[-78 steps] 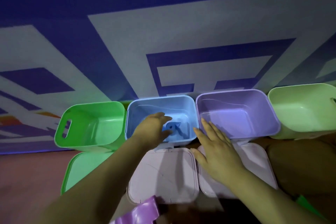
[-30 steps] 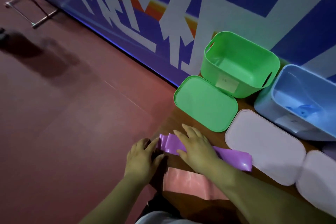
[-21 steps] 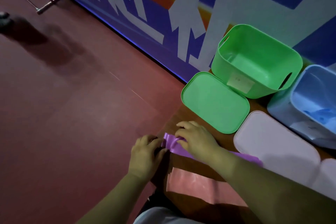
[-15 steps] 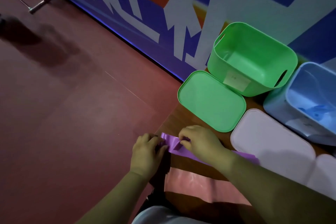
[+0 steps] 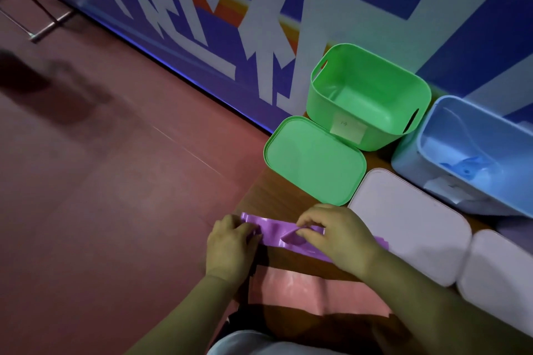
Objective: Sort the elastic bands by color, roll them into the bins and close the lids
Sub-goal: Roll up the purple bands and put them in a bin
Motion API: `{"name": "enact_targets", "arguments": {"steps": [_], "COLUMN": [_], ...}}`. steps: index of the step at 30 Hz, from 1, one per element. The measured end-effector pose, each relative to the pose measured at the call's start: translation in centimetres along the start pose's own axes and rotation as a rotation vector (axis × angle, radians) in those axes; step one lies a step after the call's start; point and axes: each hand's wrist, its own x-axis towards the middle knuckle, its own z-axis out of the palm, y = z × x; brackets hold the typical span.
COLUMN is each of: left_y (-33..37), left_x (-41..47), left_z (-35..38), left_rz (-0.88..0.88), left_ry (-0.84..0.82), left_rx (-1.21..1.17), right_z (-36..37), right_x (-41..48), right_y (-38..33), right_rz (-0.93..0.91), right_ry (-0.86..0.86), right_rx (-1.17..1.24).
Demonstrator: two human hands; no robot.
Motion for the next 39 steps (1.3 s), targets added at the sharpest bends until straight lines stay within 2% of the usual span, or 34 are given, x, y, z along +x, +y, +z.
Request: {"name": "enact_targets", "arguments": {"steps": [8,14,18,21,32,39], "left_y": [0.7,2.4,3.6,4.6,11.9,16.5], "left_x": [-1.1,-0.7,-1.0,-1.2,-2.3,-3.2], "left_z": [0.7,-0.1,-0.4,-1.2,-8.7,-12.8], "left_rz": [0.054,-0.161,-0.283,-0.300,-0.069,0.041], "left_ry": [0.020,-0.038,-0.044,-0.049,0.009,-0.051], "left_rx": [0.038,-0.093,-0.269,-0.398,-0.729,-1.004], "right_z": [-0.8,-1.2,-1.6,-2.0,-4.9,-8.4], "right_x": [-2.1,-3.4,-4.0,-4.6,-8.3,-13.0], "right_y": [-0.3,-0.3,-0.3,-0.2,-0.9,-2.3], "right_rz": [0.063,0.056,0.036,0.023,-0.014,-0.046], "right_ry": [0.012,0.071,0.098,0.121,0.296,0.468], "right_rx": [0.022,0.070,0.058,0.073,0.197,0.231]}}
